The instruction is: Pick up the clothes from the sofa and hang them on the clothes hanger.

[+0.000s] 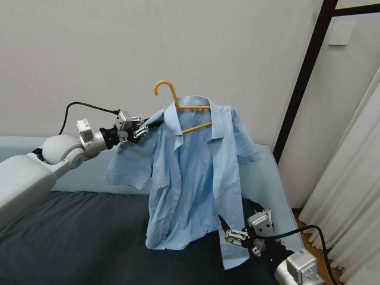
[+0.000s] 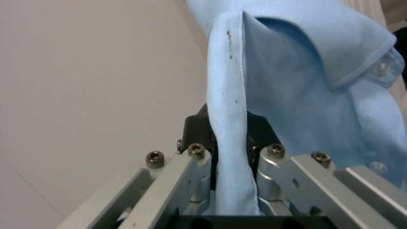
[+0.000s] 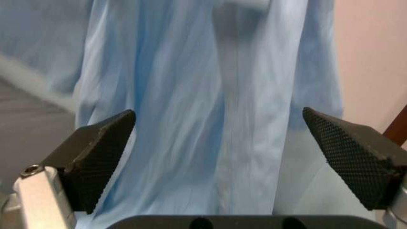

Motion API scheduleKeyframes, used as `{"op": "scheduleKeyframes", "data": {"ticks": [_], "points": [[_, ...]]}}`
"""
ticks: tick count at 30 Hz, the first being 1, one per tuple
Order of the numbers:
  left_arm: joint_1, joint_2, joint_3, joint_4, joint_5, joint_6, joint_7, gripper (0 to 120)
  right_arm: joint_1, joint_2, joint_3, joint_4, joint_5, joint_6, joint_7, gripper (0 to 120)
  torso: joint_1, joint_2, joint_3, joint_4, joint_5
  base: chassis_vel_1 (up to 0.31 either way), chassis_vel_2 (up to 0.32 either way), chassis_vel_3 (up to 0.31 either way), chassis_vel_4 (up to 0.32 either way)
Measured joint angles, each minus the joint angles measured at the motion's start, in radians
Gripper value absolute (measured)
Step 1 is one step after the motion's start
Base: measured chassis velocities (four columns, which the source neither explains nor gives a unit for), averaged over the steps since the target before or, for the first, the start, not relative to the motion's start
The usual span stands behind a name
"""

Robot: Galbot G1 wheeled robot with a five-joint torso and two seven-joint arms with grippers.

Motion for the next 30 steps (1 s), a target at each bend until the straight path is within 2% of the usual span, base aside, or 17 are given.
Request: {"op": "scheduleKeyframes", "data": {"ticks": [3, 4, 8, 11, 19, 22, 25, 28, 29, 30], "points": [[0.024, -0.019, 0.009, -0.015, 0.026, 0.002, -0.009, 7, 0.18, -0.016, -0.075, -0.071, 0.06, 0.041, 0.021, 100, 0.0, 0.0, 0.0, 0.0006, 0.0001, 0.0, 0.0, 0.0, 0.0], [0.024, -0.019, 0.009, -0.015, 0.026, 0.002, -0.009, 7, 0.18, -0.016, -0.075, -0.071, 0.06, 0.041, 0.021, 100, 0.0, 0.0, 0.0, 0.0006, 0.0001, 0.0, 0.0, 0.0, 0.0], [-0.007, -0.06, 0.061, -0.016, 0.037, 0.011, -0.025, 7, 0.413, -0.015, -0.188, -0.118, 0.147, 0.022, 0.108, 100, 0.0, 0.0, 0.0, -0.0001, 0.0002, 0.0, 0.0, 0.0, 0.0], [-0.03, -0.079, 0.09, -0.016, 0.037, 0.017, -0.032, 7, 0.485, -0.017, -0.217, -0.135, 0.158, 0.005, 0.135, 100, 0.0, 0.0, 0.0, 0.0, 0.0002, 0.0, 0.0, 0.0, 0.0], [-0.047, -0.111, 0.125, -0.015, 0.036, 0.027, -0.039, 7, 0.536, -0.025, -0.24, -0.169, 0.167, -0.037, 0.163, 98, 0.0, 0.0, 0.0, -0.0002, 0.0003, 0.0, 0.0, 0.0, 0.0], [-0.039, -0.128, 0.128, -0.013, 0.034, 0.029, -0.045, 7, 0.529, -0.02, -0.245, -0.203, 0.139, -0.062, 0.168, 84, 0.0, 0.0, 0.0, -0.0002, 0.0002, 0.0, 0.0, 0.0, 0.0], [-0.039, -0.131, 0.128, -0.013, 0.034, 0.029, -0.046, 7, 0.526, -0.018, -0.246, -0.214, 0.13, -0.063, 0.168, 80, 0.0, 0.0, 0.0, -0.0002, 0.0003, 0.0, 0.0, 0.0, 0.0], [-0.035, -0.136, 0.125, -0.015, 0.034, 0.031, -0.046, 7, 0.517, -0.012, -0.249, -0.231, 0.102, -0.066, 0.17, 62, 0.0, 0.0, 0.0, -0.0001, 0.0004, 0.0, 0.0, 0.0, 0.0], [-0.035, -0.136, 0.125, -0.015, 0.034, 0.031, -0.046, 7, 0.517, -0.012, -0.249, -0.231, 0.102, -0.066, 0.17, 62, 0.0, 0.0, 0.0, -0.0001, 0.0004, 0.0, 0.0, 0.0, 0.0], [-0.028, -0.138, 0.115, -0.018, 0.034, 0.032, -0.049, 7, 0.511, -0.01, -0.249, -0.238, 0.076, -0.069, 0.169, 57, 0.0, 0.0, 0.0, 0.0, 0.0004, 0.0, 0.0, 0.0, 0.0]]}}
